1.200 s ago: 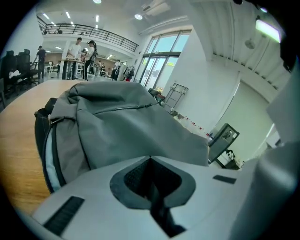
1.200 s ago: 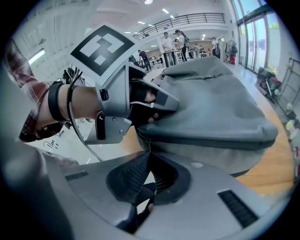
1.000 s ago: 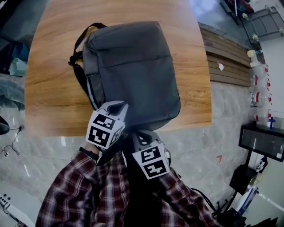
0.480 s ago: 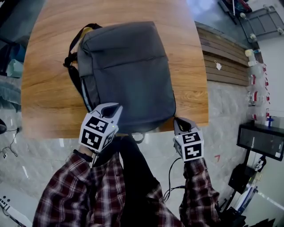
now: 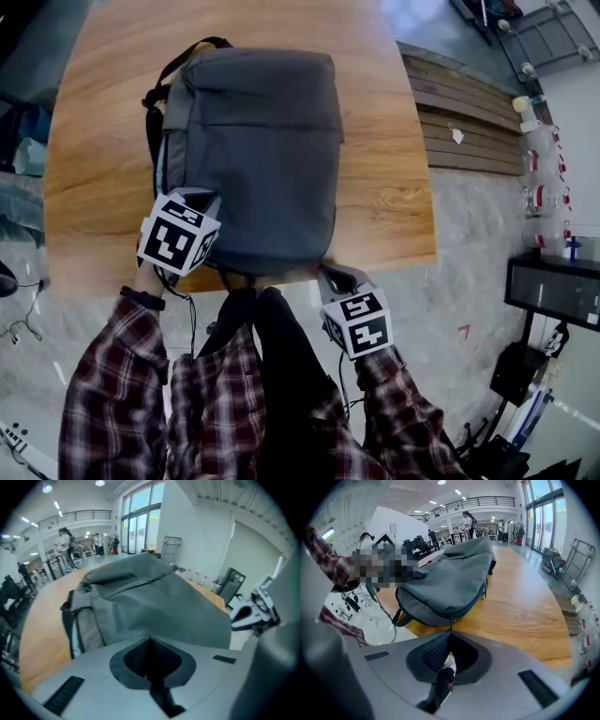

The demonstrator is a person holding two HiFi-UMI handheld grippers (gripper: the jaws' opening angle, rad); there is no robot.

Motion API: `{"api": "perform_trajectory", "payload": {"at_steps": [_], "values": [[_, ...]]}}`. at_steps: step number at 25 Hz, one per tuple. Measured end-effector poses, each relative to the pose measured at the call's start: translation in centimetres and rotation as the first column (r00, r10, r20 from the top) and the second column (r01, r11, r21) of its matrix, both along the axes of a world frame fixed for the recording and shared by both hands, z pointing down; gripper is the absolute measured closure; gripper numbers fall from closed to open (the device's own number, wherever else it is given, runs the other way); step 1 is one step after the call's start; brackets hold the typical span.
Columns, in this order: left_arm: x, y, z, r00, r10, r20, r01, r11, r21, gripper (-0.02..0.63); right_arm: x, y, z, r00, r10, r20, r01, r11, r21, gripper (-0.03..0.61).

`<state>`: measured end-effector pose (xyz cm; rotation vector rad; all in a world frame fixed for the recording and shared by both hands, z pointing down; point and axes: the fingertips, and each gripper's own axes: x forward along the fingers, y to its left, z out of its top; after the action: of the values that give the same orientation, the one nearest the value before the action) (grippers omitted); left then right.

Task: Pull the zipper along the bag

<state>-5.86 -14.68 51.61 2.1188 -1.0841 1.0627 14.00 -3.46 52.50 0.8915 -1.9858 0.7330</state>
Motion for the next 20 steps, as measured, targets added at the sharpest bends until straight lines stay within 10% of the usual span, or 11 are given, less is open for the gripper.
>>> {"api": "perform_trajectory", "payload": {"at_steps": [2, 9, 20], "values": [[-0.9, -1.1, -1.5, 0.996, -0.087, 0.033, 0.086, 0.995, 0.043, 0.606, -2.2, 0.7, 0.2, 0.999, -0.004, 0.033, 0.004, 1.000, -0.019, 0.568], [5.1, 1.6, -5.5, 0.941, -0.181, -0.286, 0.178, 0.983, -0.035, 0.606, -11.4, 2.8, -0.4, 0.983, -0.087, 0.161, 0.096, 0.994, -0.049, 0.568], [4.3, 4.4, 0.3, 0.990, -0.091, -0.108, 0.098, 0.994, 0.055, 0.606, -12.2, 2.4, 0.1, 0.968, -0.250, 0.021, 0.248, 0.967, 0.056, 0.568]]}}
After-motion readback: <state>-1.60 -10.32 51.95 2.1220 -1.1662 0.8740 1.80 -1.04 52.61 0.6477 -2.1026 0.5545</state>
